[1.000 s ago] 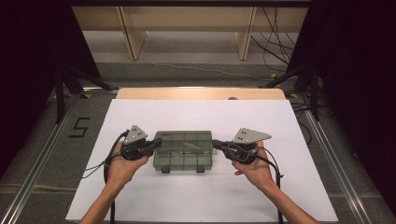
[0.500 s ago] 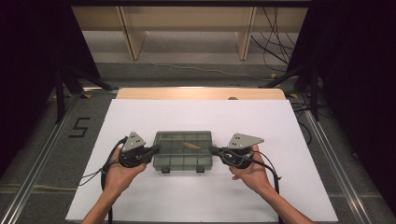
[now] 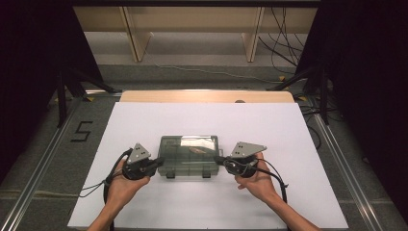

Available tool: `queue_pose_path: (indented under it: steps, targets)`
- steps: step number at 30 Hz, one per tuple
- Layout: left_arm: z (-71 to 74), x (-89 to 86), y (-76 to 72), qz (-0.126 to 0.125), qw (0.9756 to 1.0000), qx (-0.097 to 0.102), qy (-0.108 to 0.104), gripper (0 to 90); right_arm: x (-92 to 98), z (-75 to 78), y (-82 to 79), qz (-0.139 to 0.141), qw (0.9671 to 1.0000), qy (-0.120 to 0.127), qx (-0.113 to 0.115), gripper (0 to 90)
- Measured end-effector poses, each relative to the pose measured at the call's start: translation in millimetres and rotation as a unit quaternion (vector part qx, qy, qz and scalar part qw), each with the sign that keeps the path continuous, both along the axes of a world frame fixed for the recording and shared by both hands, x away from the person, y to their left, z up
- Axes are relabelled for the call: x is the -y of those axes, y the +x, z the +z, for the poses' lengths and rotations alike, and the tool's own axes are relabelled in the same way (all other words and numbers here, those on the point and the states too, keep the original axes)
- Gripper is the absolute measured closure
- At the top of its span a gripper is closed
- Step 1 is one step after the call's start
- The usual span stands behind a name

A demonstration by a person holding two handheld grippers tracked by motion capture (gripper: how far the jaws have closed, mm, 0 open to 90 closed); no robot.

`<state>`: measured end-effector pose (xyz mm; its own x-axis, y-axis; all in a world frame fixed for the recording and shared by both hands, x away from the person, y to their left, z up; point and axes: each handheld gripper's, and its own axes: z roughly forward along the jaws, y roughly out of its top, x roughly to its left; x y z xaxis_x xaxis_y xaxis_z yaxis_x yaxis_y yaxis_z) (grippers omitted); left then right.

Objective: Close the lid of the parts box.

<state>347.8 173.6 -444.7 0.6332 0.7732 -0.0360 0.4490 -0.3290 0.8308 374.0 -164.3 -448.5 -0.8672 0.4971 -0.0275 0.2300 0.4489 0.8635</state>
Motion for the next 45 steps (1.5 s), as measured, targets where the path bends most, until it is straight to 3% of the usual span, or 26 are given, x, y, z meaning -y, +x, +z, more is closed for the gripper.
queue_pose_path:
  steps: [3, 4, 7, 10, 11, 14, 16, 19, 25, 28, 29, 32, 34, 37, 44, 45]
  targets:
    - [-0.8, -2.9, 0.9, -0.009, 0.9998, -0.006, 0.014, 90.0, 0.2, -3.8, 0.3, -0.001, 0.9999, -0.005, -0.010, 90.0]
    - [-2.7, -0.4, 0.3, 0.002, 1.0000, -0.004, -0.001, 90.0, 0.2, -5.2, 1.3, -0.004, 1.0000, -0.006, -0.005, 90.0]
    - [-4.0, 0.2, 0.3, 0.001, 1.0000, -0.003, -0.003, 90.0, 0.3, -5.5, 1.4, -0.004, 0.9999, -0.009, -0.013, 90.0]
    - [-3.5, -1.7, 0.7, -0.006, 0.9999, -0.003, 0.014, 90.0, 0.0, -6.7, 1.7, -0.002, 0.9999, -0.012, -0.011, 90.0]
    - [-3.4, -1.9, 1.0, -0.008, 0.9998, -0.012, 0.012, 90.0, -0.8, -7.8, 1.5, -0.003, 0.9999, -0.010, -0.012, 90.0]
    - [-5.6, -0.5, 1.4, -0.003, 0.9999, -0.005, 0.010, 90.0, -0.4, -8.7, 1.7, -0.001, 0.9999, -0.011, -0.010, 90.0]
    - [-5.4, -1.5, 1.5, -0.010, 0.9997, -0.015, 0.015, 90.0, -0.5, -9.7, 2.1, -0.002, 0.9999, -0.013, -0.011, 90.0]
    - [-7.1, 0.2, 1.9, -0.006, 0.9999, -0.010, 0.011, 90.0, -0.6, -10.2, 2.5, -0.002, 0.9996, -0.018, -0.019, 90.0]
    - [-8.3, -1.0, 3.1, -0.020, 0.9992, -0.016, 0.032, 90.0, -3.3, -13.1, 2.0, 0.000, 0.9996, -0.022, -0.020, 90.0]
    - [-8.9, -1.0, 3.5, -0.015, 0.9993, -0.014, 0.030, 90.0, -4.7, -14.2, 2.2, 0.004, 0.9995, -0.023, -0.021, 90.0]
    - [-10.4, -0.2, 3.6, -0.011, 0.9996, -0.015, 0.021, 90.0, -5.3, -14.9, 2.6, 0.002, 0.9996, -0.021, -0.016, 90.0]
    - [-10.1, -2.7, 5.0, -0.015, 0.9992, -0.015, 0.034, 90.0, -5.2, -15.1, 2.7, 0.003, 0.9995, -0.023, -0.023, 90.0]
    - [-11.3, -1.6, 4.9, -0.008, 0.9996, -0.017, 0.021, 90.0, -5.2, -15.0, 2.7, 0.003, 0.9995, -0.024, -0.022, 90.0]
    - [-12.0, -1.0, 4.6, -0.008, 0.9996, -0.017, 0.020, 90.0, -5.2, -15.0, 2.6, 0.003, 0.9995, -0.023, -0.021, 90.0]
    - [-12.3, -0.9, 4.6, -0.013, 0.9993, -0.016, 0.030, 90.0, -5.0, -15.4, 2.6, 0.003, 0.9994, -0.027, -0.022, 90.0]
    - [-12.3, -1.1, 4.5, -0.015, 0.9992, -0.023, 0.030, 90.0, -5.0, -15.4, 2.6, 0.003, 0.9994, -0.027, -0.023, 90.0]
